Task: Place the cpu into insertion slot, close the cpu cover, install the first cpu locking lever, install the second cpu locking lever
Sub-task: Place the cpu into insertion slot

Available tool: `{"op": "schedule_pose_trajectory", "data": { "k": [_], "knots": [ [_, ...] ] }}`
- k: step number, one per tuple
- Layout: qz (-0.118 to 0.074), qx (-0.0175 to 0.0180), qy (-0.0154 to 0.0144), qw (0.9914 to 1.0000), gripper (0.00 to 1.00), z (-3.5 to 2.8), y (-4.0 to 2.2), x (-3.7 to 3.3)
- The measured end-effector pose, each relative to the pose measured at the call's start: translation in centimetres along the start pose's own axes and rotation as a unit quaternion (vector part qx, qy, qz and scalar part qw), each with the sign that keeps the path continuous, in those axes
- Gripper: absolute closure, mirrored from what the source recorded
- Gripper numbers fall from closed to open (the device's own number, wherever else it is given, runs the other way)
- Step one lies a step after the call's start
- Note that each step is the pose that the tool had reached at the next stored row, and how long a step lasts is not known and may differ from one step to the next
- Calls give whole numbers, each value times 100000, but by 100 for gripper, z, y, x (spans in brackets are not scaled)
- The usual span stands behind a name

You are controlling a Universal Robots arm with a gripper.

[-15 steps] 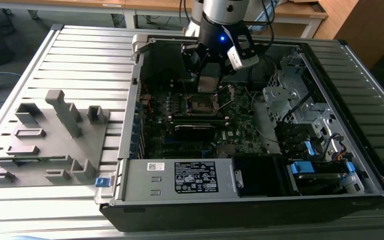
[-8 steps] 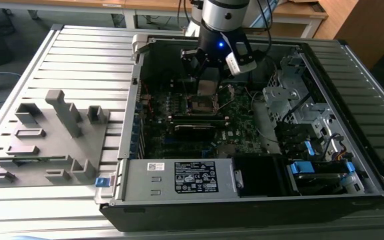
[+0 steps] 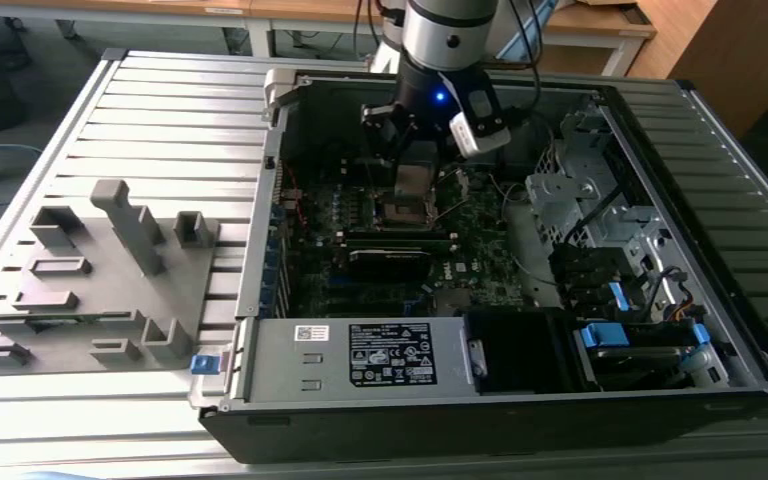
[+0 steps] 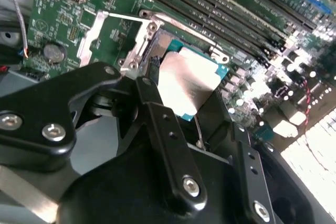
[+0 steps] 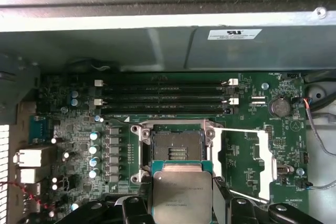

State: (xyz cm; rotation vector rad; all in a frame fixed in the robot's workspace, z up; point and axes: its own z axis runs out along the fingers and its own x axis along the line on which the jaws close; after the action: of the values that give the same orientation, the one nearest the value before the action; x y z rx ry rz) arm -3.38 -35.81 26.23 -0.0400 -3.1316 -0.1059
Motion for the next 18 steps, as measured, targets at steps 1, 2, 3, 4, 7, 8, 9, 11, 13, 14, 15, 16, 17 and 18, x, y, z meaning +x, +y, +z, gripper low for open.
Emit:
{"op": "schedule_pose_trajectory", "data": {
  "k": [1,2,3,4,7,8,9,11,13,14,15,16,17,18],
  "knots": [
    [-11,9,-69,100000,46,17,-1,3],
    [-15,7,-135,100000,46,34,-3,5],
    [-17,4,-190,100000,46,51,-4,8],
    [-21,-3,-235,100000,46,69,-5,10],
    [-27,5,-302,100000,46,123,-9,11],
    [-26,-1,-313,100000,46,141,-10,11],
    [-34,-5,-322,99999,46,154,-11,11],
    [-33,17,-316,99999,46,161,-8,11],
    [-31,50,-324,99999,46,170,6,13],
    [-34,67,-324,99999,46,174,16,16],
    [-29,94,-324,99999,46,179,27,19],
    [-34,139,-325,99999,46,185,36,23],
    [-34,211,-330,99999,46,193,43,27],
    [-33,312,-333,99999,46,205,47,31]
  ]
}}
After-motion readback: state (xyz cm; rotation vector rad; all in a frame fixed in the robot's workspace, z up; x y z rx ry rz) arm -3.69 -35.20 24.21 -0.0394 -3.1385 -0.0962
